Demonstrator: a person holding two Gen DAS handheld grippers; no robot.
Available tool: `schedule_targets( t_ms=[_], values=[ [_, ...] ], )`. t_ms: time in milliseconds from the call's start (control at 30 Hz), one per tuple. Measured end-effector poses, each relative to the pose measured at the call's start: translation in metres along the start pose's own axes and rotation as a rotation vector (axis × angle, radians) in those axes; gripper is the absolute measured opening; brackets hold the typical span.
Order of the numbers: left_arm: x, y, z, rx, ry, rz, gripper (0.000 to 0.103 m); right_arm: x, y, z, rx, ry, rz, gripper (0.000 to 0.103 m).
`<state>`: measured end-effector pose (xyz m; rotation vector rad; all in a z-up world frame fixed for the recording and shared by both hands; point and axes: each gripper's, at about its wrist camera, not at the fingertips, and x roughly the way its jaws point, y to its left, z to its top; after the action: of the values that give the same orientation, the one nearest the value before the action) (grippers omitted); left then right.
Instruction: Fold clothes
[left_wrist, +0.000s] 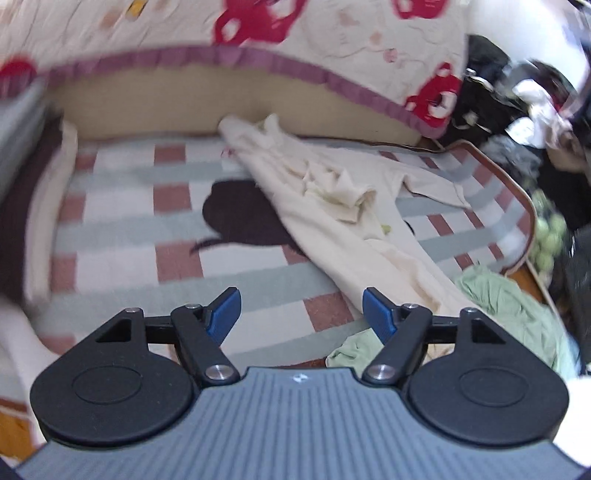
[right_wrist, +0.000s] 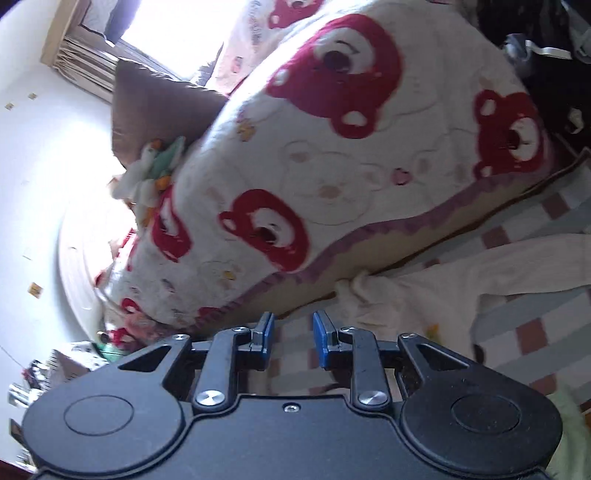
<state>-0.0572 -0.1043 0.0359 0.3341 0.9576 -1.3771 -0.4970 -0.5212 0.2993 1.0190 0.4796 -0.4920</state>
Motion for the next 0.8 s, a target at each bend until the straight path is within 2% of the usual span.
schedule_targets(
  t_ms=[33,100,167,267,333,467,533,567,667,800],
  values=[
    [0.013,-0.002,-0.001,0.0,0.013,-0.014,0.069,0.005,-0.028,-0.005,-0.025,0.018,-0.026,0.029],
    [0.038,-0.007,-0.004,0.001,0.04,-0.043,0.066,0.029,-0.073,-0.036,-0.082,0.072,-0.022,0.029],
    [0.064,-0.026,-0.005,0.067,0.069,-0.089,0.056,0.066,-0.108,-0.084,-0.124,0.143,0.004,0.029],
    [0.096,-0.062,-0.008,0.109,0.072,-0.169,0.054,0.117,-0.135,-0.169,-0.144,0.243,0.038,0.029],
    [0.117,-0.089,-0.012,0.141,0.111,-0.242,0.054,0.142,-0.147,-0.219,-0.16,0.304,0.042,0.029],
    [0.14,-0.15,-0.035,0.354,0.235,-0.293,0.055,0.166,-0.15,-0.284,-0.239,0.367,0.019,0.03],
    [0.14,-0.167,-0.047,0.418,0.274,-0.314,0.059,0.172,-0.14,-0.308,-0.356,0.388,-0.03,0.036],
    [0.14,-0.176,-0.053,0.448,0.292,-0.323,0.06,0.175,-0.134,-0.319,-0.425,0.407,-0.044,0.044],
    [0.141,-0.188,-0.062,0.461,0.293,-0.301,0.065,0.183,-0.12,-0.345,-0.613,0.425,-0.094,0.056],
    [0.151,-0.192,-0.065,0.434,0.302,-0.244,0.066,0.2,-0.116,-0.353,-0.67,0.374,-0.166,0.058]
  ],
)
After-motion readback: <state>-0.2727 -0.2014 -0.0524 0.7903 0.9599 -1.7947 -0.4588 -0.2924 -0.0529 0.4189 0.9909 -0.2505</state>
